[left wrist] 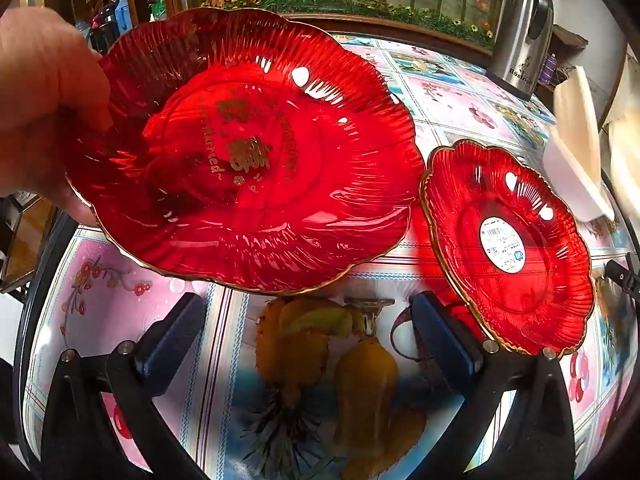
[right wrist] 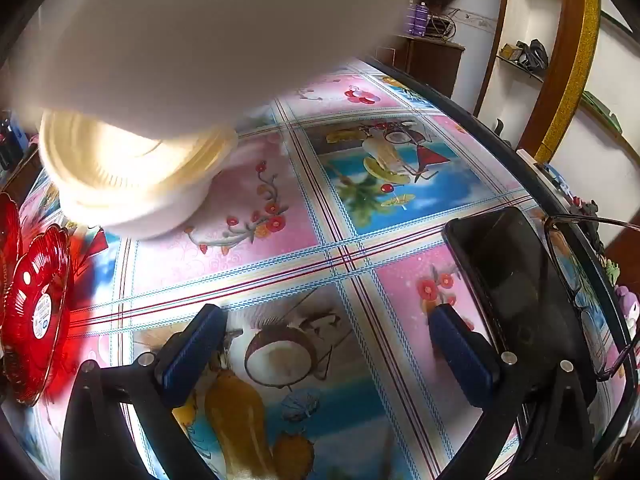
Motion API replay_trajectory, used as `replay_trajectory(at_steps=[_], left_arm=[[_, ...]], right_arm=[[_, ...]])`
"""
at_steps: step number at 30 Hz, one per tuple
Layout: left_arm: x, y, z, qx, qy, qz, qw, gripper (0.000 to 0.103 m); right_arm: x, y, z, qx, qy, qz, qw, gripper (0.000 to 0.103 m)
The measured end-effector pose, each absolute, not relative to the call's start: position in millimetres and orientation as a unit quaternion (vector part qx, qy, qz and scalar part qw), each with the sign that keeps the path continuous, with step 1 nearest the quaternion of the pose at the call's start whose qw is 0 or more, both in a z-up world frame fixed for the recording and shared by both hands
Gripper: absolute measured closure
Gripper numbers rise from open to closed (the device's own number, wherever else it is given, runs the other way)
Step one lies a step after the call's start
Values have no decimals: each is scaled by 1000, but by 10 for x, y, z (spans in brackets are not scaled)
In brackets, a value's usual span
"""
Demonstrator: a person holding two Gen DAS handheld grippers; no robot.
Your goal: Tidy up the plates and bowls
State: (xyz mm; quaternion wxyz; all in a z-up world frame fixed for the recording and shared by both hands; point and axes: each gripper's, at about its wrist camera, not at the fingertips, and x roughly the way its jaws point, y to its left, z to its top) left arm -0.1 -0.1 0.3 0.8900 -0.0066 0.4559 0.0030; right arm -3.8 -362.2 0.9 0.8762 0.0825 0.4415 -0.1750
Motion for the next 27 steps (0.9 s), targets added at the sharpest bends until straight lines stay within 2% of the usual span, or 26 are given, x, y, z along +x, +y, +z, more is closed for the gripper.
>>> replay_trajectory(at_steps=[27], left_arm=[[-2,-8,10,-7,456,3,890,0]], right_arm=[[-29,-3605,-16,83,441,-175,877,0]])
